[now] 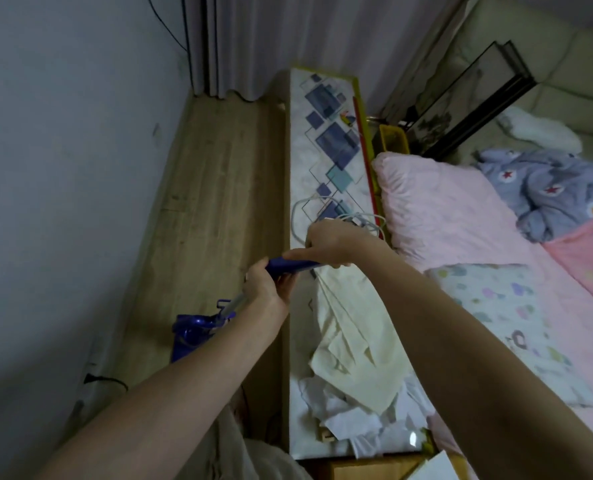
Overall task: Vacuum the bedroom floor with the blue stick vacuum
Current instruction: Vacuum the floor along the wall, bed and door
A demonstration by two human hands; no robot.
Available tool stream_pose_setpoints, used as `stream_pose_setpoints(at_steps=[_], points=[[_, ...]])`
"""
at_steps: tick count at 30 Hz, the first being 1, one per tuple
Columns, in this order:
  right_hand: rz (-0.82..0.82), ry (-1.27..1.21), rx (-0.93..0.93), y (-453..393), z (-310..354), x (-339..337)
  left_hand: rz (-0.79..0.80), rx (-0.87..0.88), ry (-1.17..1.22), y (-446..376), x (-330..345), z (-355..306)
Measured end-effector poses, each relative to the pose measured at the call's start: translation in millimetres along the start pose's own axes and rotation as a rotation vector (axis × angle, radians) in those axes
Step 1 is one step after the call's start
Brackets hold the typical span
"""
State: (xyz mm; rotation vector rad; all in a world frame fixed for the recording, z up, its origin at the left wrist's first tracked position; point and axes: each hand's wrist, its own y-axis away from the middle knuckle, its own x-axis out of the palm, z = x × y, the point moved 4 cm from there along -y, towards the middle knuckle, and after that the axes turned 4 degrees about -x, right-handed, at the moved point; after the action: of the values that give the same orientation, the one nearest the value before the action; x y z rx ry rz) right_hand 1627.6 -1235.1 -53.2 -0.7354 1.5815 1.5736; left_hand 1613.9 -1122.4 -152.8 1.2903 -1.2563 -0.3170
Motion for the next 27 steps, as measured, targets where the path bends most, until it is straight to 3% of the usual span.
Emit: stream_pose_setpoints(at_steps=[16, 27], points=[[0.008, -0.063, -0.121, -80.6, 57.0, 31.8, -0.13, 0.126, 0.043, -12.9, -53.2, -66.2], [0.009, -0.045, -0.112, -59.1, 45.5, 44.4, -0.144, 0.073, 0.017, -4.8, -55.1, -46.6]])
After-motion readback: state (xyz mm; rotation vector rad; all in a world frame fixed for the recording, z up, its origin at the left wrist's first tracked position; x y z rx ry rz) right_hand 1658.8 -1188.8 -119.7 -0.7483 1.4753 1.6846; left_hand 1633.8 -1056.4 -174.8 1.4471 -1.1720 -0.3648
